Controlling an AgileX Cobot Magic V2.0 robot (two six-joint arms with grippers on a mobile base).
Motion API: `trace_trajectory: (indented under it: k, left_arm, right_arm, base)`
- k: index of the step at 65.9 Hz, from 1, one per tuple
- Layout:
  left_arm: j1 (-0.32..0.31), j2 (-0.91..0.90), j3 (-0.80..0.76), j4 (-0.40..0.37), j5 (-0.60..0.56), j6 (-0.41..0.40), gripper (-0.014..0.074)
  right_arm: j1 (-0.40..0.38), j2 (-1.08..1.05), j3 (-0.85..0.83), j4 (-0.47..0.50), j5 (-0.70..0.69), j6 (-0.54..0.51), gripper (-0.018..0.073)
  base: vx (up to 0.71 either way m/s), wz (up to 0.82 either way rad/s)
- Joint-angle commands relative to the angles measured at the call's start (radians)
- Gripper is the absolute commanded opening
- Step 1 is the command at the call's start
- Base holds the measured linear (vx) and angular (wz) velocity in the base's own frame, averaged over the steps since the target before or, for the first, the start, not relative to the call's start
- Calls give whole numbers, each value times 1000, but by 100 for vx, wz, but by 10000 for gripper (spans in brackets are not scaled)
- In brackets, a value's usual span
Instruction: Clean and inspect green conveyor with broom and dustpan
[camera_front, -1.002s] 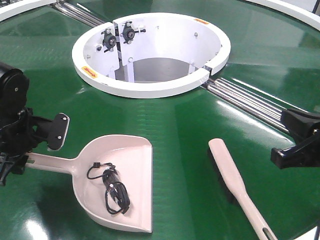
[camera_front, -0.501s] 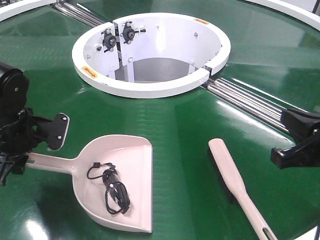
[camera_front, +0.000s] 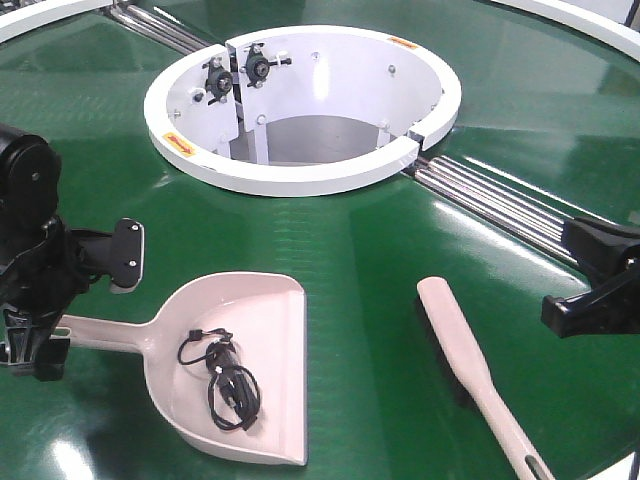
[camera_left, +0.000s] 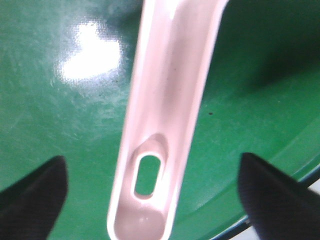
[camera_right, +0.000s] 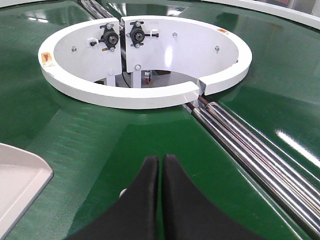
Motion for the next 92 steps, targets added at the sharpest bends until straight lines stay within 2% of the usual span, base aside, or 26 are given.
trace_trajectory:
  k: [1,20,35,43,49,54,58,61,65,69,80,88,92]
  left_arm:
    - [-6,-40,-26,6,11,-17,710]
    - [-6,-172,-32,7,-6,-85,622]
    - [-6,-390,-32,7,-90,-262,490]
    - [-6,-491,-32,3,-188,-393,340]
    - [-6,-553,-32,3,-264,-534,144]
    - [-6,-605,-32,3,-311,-617,-25]
    - [-6,-643,-29,-5,-349,-677,-25]
    - [-6,-677,-22,-19,-387,-751,-25]
    - [-6,-728,19,-27,-477,-833,-24]
    - [-6,-800,93,-32,-583,-882,-24]
    - [-6,-1036,399,-101,-823,-904,-24]
    - [-6,-1194,602,-185,-890,-905,-24]
    - [-6,-1263,677,-202,-906,-904,-24]
  right_arm:
    - [-8,-8,-29,1,-65,-8,-10]
    - [-8,-8,-29,1,-59,-8,-10]
    - [-8,-8,-29,1,-49,-8,-10]
    - [-8,-8,-29,2,-49,3,-10]
    - [-8,-8,-29,18,-47,37,-8]
    - [-8,-18,-29,29,-40,68,-7]
    - [-8,-34,-29,37,-44,76,-6]
    - [-8,-51,-29,41,-52,75,-6]
    - [-8,-70,-29,43,-60,74,-6]
    - [-8,-85,-28,42,-60,64,-6]
    - [-8,-125,92,52,-181,42,-6]
    - [-8,-148,216,54,-276,61,-6]
    - [-8,-147,256,54,-312,69,-6]
  base:
    - [0,0]
    - [0,0]
    - [0,0]
    - [0,0]
    - [0,0]
    - [0,0]
    - [0,0]
    - [0,0]
    - [0,0]
    - [0,0]
    - [0,0]
    - [0,0]
    - [0,0]
